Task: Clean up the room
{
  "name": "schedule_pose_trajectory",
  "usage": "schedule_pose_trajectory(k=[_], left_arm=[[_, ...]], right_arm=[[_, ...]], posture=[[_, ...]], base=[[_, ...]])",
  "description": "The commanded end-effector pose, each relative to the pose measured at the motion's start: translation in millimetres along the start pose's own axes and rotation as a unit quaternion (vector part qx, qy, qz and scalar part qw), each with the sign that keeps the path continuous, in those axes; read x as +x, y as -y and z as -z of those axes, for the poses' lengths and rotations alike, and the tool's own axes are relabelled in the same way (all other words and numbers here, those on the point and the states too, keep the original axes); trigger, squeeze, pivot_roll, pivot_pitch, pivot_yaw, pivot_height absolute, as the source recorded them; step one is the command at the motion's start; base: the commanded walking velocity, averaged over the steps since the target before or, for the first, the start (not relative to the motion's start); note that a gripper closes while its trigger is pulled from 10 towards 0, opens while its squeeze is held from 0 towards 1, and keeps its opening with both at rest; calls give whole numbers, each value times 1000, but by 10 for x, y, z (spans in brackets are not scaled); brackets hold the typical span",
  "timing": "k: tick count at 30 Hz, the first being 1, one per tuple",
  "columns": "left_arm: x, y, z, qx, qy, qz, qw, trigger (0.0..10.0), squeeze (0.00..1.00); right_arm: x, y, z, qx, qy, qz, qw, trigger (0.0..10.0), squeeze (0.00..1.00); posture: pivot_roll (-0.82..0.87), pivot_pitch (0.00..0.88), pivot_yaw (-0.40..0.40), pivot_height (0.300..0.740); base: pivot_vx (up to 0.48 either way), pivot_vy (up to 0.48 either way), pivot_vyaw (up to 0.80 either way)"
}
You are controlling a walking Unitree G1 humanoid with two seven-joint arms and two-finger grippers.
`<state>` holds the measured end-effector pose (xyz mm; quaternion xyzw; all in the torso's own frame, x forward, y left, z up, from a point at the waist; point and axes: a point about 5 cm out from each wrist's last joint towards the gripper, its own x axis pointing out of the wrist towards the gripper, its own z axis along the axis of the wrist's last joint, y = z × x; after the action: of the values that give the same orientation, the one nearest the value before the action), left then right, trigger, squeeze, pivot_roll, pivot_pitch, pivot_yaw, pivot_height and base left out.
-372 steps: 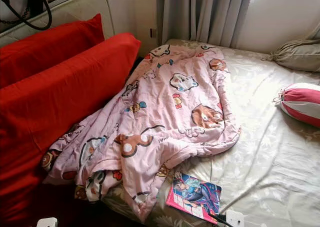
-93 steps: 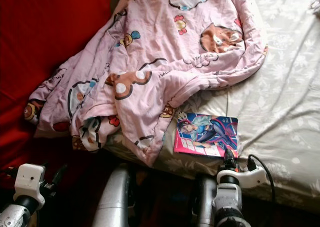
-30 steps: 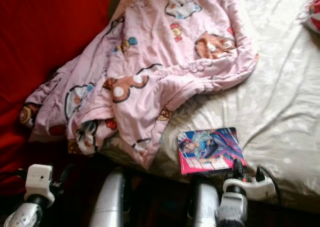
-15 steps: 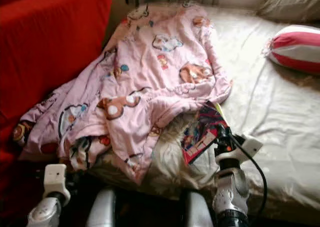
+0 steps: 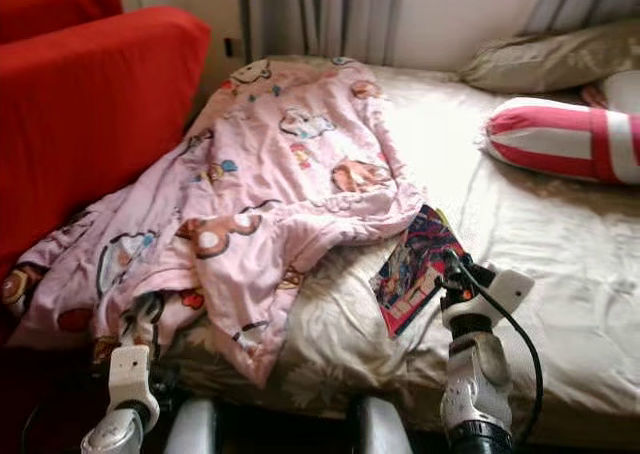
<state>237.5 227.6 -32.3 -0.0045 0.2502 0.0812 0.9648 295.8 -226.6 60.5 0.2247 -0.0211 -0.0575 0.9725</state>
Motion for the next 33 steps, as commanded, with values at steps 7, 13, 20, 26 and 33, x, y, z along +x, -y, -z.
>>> schedule_pose_trajectory(k=[7,13,20,26,33], left_arm=[[-8,-88,33,7,-15,-10,1000,10000,0],[-7,-87,53,8,-24,-10,1000,10000,0],[9,-31,46,11,-28,-3,1000,10000,0],[17,-15,40,7,-29,-5,1000,10000,0],[9,-29,64,3,-36,-11,999,10000,0]], right_arm=[[-16,40,-28,0,11,16,1000,10000,0],[-6,34,-26,4,12,18,1000,10000,0],[0,97,-73,2,18,29,999,10000,0],[-40,125,-33,-1,11,32,999,10000,0],[-32,148,25,-2,-9,39,999,10000,0]], posture=[[-26,0,-38,683],[-32,0,-33,718],[-34,0,-41,740],[-31,0,-47,740],[-30,0,-48,740]], base=[[0,0,0],[0,0,0],[0,0,0],[0,0,0],[0,0,0]])
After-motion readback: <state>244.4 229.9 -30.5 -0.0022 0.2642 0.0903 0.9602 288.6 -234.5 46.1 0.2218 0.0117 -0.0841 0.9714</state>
